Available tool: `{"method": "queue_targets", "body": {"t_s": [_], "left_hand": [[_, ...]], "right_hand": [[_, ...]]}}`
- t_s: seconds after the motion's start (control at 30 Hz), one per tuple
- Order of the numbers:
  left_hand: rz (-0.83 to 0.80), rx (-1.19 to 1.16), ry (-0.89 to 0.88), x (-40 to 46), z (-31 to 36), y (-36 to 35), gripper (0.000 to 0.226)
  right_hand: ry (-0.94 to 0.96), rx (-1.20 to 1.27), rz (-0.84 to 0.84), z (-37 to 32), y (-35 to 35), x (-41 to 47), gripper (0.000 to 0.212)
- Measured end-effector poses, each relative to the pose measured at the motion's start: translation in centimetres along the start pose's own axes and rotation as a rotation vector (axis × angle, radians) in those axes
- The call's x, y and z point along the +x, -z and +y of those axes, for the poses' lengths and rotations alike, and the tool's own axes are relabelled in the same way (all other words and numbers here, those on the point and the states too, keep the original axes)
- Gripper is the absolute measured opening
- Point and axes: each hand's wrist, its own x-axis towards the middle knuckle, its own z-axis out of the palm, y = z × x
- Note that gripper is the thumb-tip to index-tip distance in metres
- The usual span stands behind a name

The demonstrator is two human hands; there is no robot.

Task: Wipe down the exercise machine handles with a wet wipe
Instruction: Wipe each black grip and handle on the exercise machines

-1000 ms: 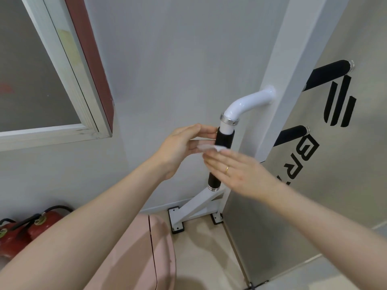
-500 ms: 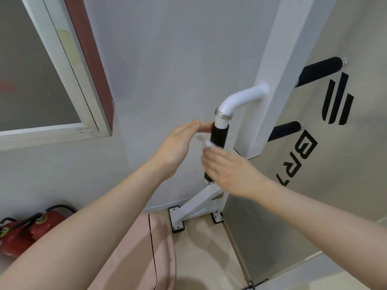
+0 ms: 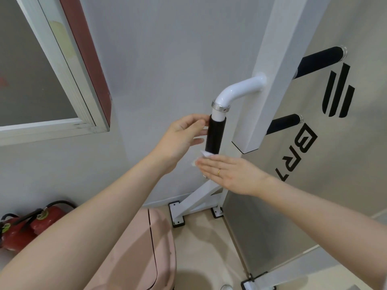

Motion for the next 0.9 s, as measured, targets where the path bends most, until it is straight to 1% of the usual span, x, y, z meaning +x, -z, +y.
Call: {"method": "queue_targets", "body": {"t_s": [0.03,0.1,0.13,0.17,0.23,0.27,0.37,0.5,0.57,0.63,0.7,0.8,0.87,0.9], "left_hand": [[0.005,0.010,-0.002,0.1,0.0,0.0,0.021],[0.010,0.035,-0.011,0.3,0.0,0.1,0.018],[0.013,0.056,-0.017,0.4,0.1,0.1,0.017],[0.019,0.079,-0.022,0.5,0.1,0.2,0.016],[0.033,0.117,-0.032,0.6,0.1,0.2,0.015],[0.036,0.131,-0.038,0.7,0.0,0.2,0.016],[0.036,0.158,-0.050,0.8,-0.1,0.1,0.019],[0.049,0.184,-0.046,0.9,-0.2,0.0,0.017],[0.041,0.185,-0.057,0.9,-0.1,0.0,0.017],[0.040,0.172,-0.063,0.9,-0.1,-0.1,0.018],[0.033,0.161,-0.055,0.9,-0.2,-0.1,0.018],[0.028,0.166,-0.044,1.1,-0.5,0.1,0.018],[0.037,0.159,-0.056,1.2,-0.5,0.2,0.018],[0.043,0.159,-0.059,1.3,-0.5,0.2,0.018]], "right_hand": [[-0.068,0.013,0.025,0.8,0.2,0.2,0.045],[-0.218,0.038,0.136,1.4,-0.2,0.4,0.045],[-0.222,0.055,0.154,0.8,-0.6,0.3,0.047],[-0.181,0.063,0.119,-0.2,-1.2,0.1,0.051],[-0.028,0.081,-0.012,-2.0,-2.2,-0.7,0.064],[0.002,0.093,-0.040,-2.3,-2.4,-1.0,0.066],[-0.066,0.169,0.026,-2.1,-2.3,-1.6,0.058],[-0.148,0.286,0.137,-1.8,-1.9,-1.9,0.050],[-0.267,0.408,0.220,-1.1,-1.0,-1.7,0.044],[-0.412,0.504,0.321,-0.3,0.3,-1.0,0.044],[-0.548,0.622,0.370,-0.6,1.2,0.0,0.047],[-0.806,1.059,0.405,-2.9,2.5,1.9,0.059],[-0.996,1.332,0.447,-4.4,3.4,3.0,0.061],[-1.113,1.459,0.449,-4.7,3.7,3.4,0.059]]}}
